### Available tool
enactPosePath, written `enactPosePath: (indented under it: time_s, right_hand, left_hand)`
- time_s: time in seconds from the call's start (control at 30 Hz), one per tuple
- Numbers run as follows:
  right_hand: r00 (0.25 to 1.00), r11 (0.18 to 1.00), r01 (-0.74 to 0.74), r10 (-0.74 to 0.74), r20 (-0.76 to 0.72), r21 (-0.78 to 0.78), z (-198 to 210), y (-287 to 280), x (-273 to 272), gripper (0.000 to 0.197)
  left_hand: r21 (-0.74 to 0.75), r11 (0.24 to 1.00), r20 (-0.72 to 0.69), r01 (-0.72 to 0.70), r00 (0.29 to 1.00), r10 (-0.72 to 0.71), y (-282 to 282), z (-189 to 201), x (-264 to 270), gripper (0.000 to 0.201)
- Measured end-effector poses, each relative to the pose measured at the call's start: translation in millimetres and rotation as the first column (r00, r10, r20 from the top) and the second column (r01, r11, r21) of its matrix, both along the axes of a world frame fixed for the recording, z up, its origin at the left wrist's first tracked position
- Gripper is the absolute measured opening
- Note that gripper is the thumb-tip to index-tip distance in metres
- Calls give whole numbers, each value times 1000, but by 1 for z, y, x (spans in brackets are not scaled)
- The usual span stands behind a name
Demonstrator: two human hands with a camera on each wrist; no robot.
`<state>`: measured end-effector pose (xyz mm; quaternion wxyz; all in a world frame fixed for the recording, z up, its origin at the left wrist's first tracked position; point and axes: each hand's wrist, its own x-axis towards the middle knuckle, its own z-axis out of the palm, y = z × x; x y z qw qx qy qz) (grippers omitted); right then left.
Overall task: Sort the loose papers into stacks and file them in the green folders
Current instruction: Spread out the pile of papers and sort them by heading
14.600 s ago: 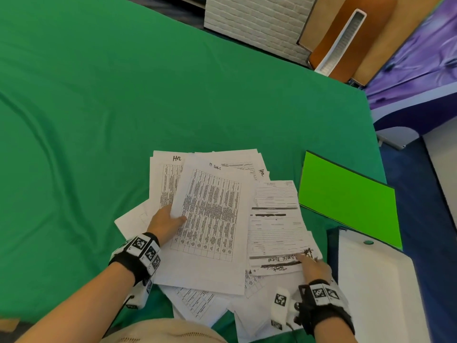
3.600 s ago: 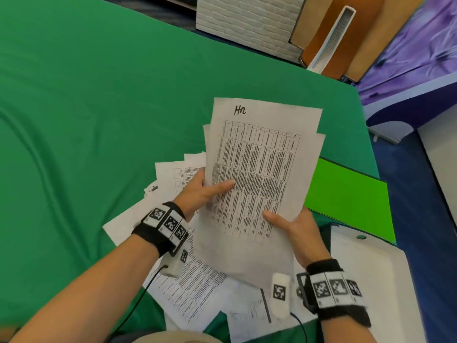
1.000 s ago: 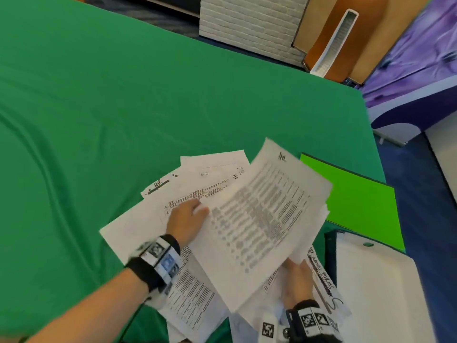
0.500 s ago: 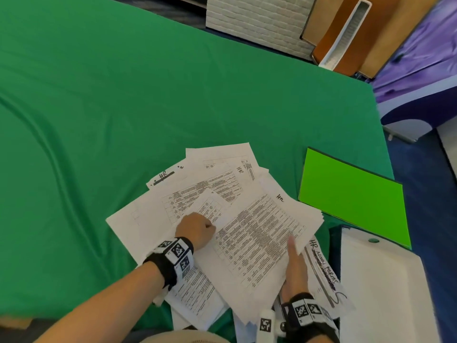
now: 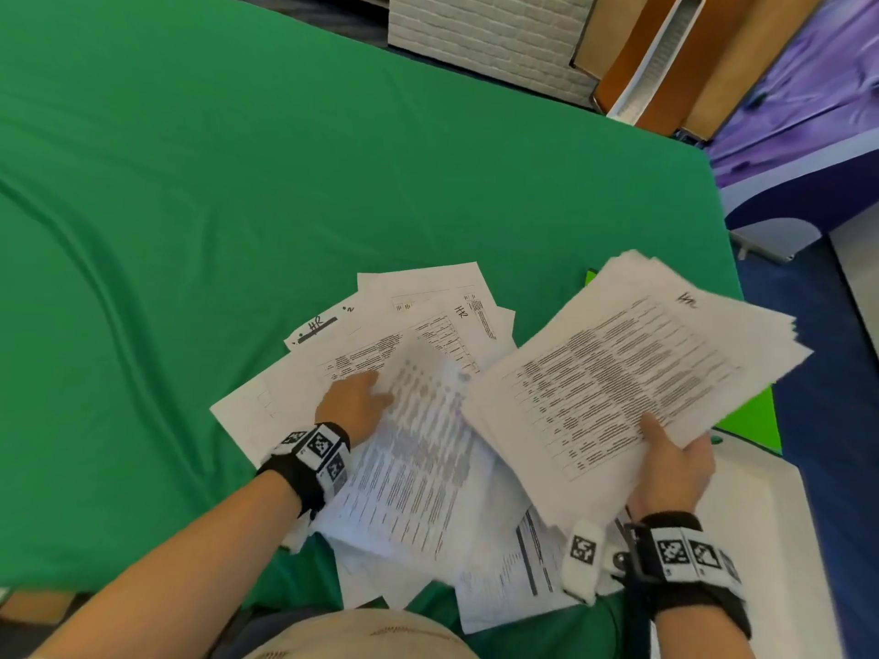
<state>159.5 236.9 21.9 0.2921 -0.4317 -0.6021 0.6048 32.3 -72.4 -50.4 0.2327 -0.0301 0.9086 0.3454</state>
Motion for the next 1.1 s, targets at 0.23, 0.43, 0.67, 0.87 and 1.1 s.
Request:
enactPosePath:
  time_s: [0.23, 0.43, 0.67, 0.87, 1.1]
  right_hand:
    - [994, 995, 103, -103, -39, 10, 11, 6, 11, 45]
    - [992, 992, 125, -125, 20, -29, -12, -6, 12, 40]
    - [993, 993, 112, -111, 41, -44, -17, -5, 13, 42]
    - [994, 994, 93, -90, 67, -50, -17, 6, 19, 39]
    - [995, 998, 41, -36, 93, -52, -24, 10, 22, 37]
  left_hand:
    - [-32, 960, -71, -279, 959, 276, -21, 17, -5, 29]
    - [-406, 798, 375, 445, 878, -299, -22, 39, 18, 42]
    - [-468, 862, 54, 194, 980, -192, -2, 46, -15, 36]
    - [-323, 922, -140, 212, 953, -268, 1, 32, -51, 22]
    - [-366, 891, -161, 268, 925, -344, 15, 16, -95, 52]
